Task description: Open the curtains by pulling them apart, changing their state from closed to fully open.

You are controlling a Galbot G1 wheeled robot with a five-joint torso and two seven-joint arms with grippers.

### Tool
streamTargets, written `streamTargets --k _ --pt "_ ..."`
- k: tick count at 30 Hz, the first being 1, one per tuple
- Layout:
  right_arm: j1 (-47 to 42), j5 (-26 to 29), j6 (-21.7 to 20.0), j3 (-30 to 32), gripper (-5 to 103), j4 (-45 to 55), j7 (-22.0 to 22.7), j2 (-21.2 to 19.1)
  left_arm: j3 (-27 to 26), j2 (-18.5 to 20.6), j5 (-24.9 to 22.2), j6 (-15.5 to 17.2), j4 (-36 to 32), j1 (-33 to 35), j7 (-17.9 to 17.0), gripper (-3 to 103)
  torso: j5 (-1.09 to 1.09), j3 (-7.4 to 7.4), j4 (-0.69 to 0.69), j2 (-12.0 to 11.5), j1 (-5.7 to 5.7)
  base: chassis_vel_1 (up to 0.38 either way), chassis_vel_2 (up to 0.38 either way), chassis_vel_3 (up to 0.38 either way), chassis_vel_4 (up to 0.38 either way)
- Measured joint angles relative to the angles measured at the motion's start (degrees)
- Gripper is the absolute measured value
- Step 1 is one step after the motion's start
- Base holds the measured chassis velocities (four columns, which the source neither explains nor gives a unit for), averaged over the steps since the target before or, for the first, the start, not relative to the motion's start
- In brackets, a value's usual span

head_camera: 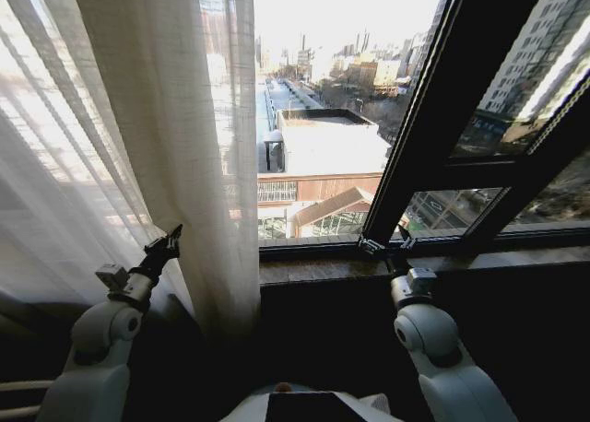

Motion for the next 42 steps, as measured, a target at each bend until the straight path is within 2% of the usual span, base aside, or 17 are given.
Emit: streamTargets --k 6,9,11,12,16,18,25,29,32,34,35,36,37,38,40,41,42 --pt "0.4 0.0 0.0 -0.3 100 -0.5 -0.1 -0.1 -5.0 -2.7 -1.4 2.4 0.3 -1.5 -7.6 0 0.05 0.0 -0.01 0.0 0.0 0.0 0.0 0.0 0.0" --pt "0.5 0.0 0.1 -0.3 100 -0.8 -0.2 -0.1 -7.1 -3.3 -1.4 3.0 0.4 -1.3 -10.1 0 0.07 0.0 0.0 0.0 0.0 0.0 0.0 0.0 0.0" --pt "0.6 0.0 0.1 -0.3 100 -1.2 -0.2 -0.2 -9.2 -3.6 -1.4 3.2 0.5 -1.1 -14.1 0 0.07 0.0 -0.01 0.0 0.0 0.0 0.0 0.0 0.0" --pt "0.6 0.0 0.1 -0.3 100 -1.2 -0.2 -0.2 -9.2 -3.6 -1.4 3.2 0.5 -1.1 -14.1 0 0.07 0.0 -0.01 0.0 0.0 0.0 0.0 0.0 0.0" --pt "0.8 0.0 0.2 -0.4 100 -1.6 -0.3 -0.2 -12.9 -3.7 -1.2 4.5 1.0 -1.5 -23.6 0 0.03 -0.01 -0.01 0.0 0.0 0.0 0.0 0.0 0.0" --pt "0.8 -0.1 0.3 -0.5 100 -1.7 -0.3 -0.2 -14.9 -3.3 -1.1 5.1 1.8 -1.7 -26.5 0 0.03 -0.01 -0.01 0.0 0.0 0.0 0.0 0.0 0.0" --pt "0.8 -0.1 0.3 -0.8 100 -2.0 -0.4 0.1 -19.9 -0.8 -1.1 5.3 4.5 -2.7 -32.1 0 0.04 0.0 -0.01 0.0 0.0 0.0 0.0 0.0 0.0" --pt "0.8 -0.1 0.4 -1.2 100 -2.0 -0.4 0.3 -22.3 1.6 -0.5 5.2 6.5 -4.2 -37.3 0 0.03 -0.01 0.0 0.0 0.0 0.0 0.0 0.0 0.0" --pt "0.8 -0.1 0.4 -1.2 100 -2.0 -0.4 0.4 -22.6 2.0 -0.2 5.4 5.9 -3.7 -36.0 0 0.04 0.0 -0.01 0.0 0.0 0.0 0.0 0.0 0.0" --pt "0.8 -0.1 0.4 -1.2 100 -2.0 -0.4 0.4 -22.4 1.6 -0.3 5.9 3.1 -1.8 -31.5 11 0.06 0.0 -0.02 0.0 0.0 0.0 0.0 0.0 0.0" --pt "0.8 -0.1 0.4 -1.2 100 -2.0 -0.4 0.4 -22.4 1.6 -0.3 5.9 3.1 -1.8 -31.5 11 0.06 0.0 -0.02 0.0 0.0 0.0 0.0 0.0 0.0" --pt "0.9 -0.1 0.4 -1.3 100 -1.9 -0.4 0.4 -22.2 1.1 -0.3 6.5 1.6 -0.9 -29.5 16 0.05 0.0 -0.01 0.0 0.0 0.0 0.0 0.0 0.0" --pt "0.9 -0.1 0.4 -1.3 100 -1.9 -0.4 0.4 -21.7 0.0 -0.4 7.6 -1.2 0.9 -26.2 22 0.05 0.0 -0.02 0.0 0.01 0.0 0.0 0.0 0.0" --pt "0.9 -0.1 0.4 -1.2 100 -1.9 -0.4 0.4 -21.2 -0.9 -0.4 8.4 -3.5 2.3 -24.3 22 0.05 0.0 -0.01 0.0 0.0 0.0 0.0 0.0 0.0" --pt "0.9 -0.1 0.4 -1.1 100 -1.8 -0.4 0.3 -20.0 -3.5 -0.5 10.6 -8.3 4.9 -20.2 32 0.05 -0.01 0.0 0.0 0.0 0.0 0.0 0.0 0.0" --pt "0.9 -0.1 0.4 -1.1 100 -1.8 -0.4 0.3 -20.0 -3.5 -0.5 10.6 -8.3 4.9 -20.2 32 0.05 -0.01 0.0 0.0 0.0 0.0 0.0 0.0 0.0" --pt "0.8 -0.1 0.4 -1.0 100 -1.8 -0.4 0.3 -19.6 -4.1 -0.5 11.2 -9.6 5.6 -19.2 38 0.05 -0.01 -0.01 0.0 0.0 0.0 0.0 0.0 0.0"
